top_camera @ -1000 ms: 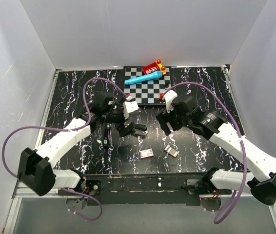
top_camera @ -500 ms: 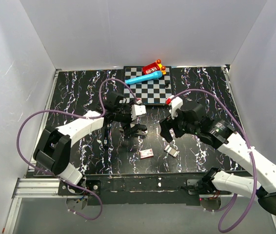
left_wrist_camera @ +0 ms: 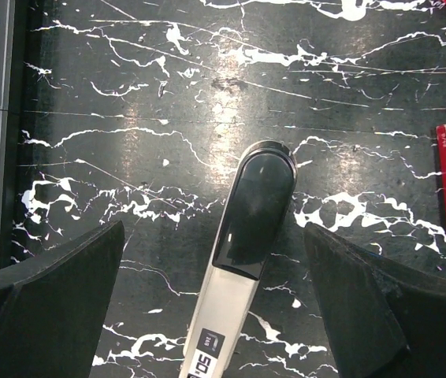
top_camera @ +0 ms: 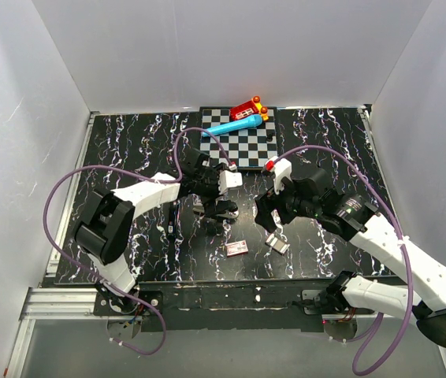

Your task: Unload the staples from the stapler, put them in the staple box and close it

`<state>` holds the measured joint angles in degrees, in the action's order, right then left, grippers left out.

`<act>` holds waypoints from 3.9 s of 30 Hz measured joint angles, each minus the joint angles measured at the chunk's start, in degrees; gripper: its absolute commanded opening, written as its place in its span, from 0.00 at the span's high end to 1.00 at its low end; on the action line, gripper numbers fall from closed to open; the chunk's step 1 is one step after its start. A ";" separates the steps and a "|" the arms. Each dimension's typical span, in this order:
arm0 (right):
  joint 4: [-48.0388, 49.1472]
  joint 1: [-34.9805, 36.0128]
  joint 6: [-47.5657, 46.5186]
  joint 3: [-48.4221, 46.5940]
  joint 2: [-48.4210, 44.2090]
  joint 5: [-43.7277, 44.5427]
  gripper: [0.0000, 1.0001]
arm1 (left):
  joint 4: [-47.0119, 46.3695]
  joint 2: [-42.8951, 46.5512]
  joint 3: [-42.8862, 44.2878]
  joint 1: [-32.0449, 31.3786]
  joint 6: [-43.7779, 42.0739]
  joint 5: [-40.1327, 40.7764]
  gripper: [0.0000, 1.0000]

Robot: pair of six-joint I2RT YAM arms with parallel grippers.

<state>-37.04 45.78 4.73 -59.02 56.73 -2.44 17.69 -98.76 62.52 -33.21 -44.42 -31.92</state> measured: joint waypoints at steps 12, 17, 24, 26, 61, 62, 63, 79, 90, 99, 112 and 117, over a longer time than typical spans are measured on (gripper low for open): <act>1.14 0.00 0.02 0.07 1.51 -1.68 0.05 | 1.44 -4.74 2.86 -1.51 -0.98 1.51 0.29; 1.18 -0.02 0.02 0.50 1.51 -2.05 0.05 | 3.54 -5.40 3.80 -1.81 -1.11 1.51 0.47; 1.20 0.00 0.02 0.76 1.46 -2.08 0.05 | 6.01 -6.23 6.38 -2.25 -0.57 2.08 0.78; 1.20 0.00 0.02 0.79 1.44 -2.12 0.04 | 6.71 -6.97 7.61 -2.32 -0.39 2.45 0.85; -0.61 0.04 2.38 0.63 0.35 -1.16 0.02 | 12.55 -11.82 13.73 -2.58 37.68 15.39 0.44; -0.70 0.04 2.45 0.63 0.37 -1.11 0.02 | 11.89 -11.74 12.85 -2.62 37.97 15.67 0.44; -0.79 0.04 2.56 0.63 0.35 -0.96 0.02 | 11.28 -11.50 11.98 -2.67 38.25 16.09 0.44; -2.01 0.09 3.04 0.63 0.24 -0.57 0.02 | 3.02 -4.13 8.59 -4.48 37.81 19.08 0.43; -1.95 0.09 3.04 0.63 1.18 -0.61 0.02 | 3.19 -6.93 11.87 -4.52 36.26 19.08 0.43; -1.90 0.09 2.97 0.63 1.53 -0.72 0.02 | 3.41 -10.05 14.34 -4.52 35.17 19.08 0.44; -1.79 0.09 2.89 0.63 1.84 -0.81 0.02 | 3.74 -10.71 14.38 -4.52 34.80 19.06 0.51; -1.73 0.09 2.93 0.63 1.86 -1.03 0.02 | 3.69 -11.78 14.84 -4.55 34.86 18.99 0.57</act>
<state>-38.76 45.87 7.66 -58.39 58.59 -3.46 21.39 -110.54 77.36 -37.76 -9.56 -12.93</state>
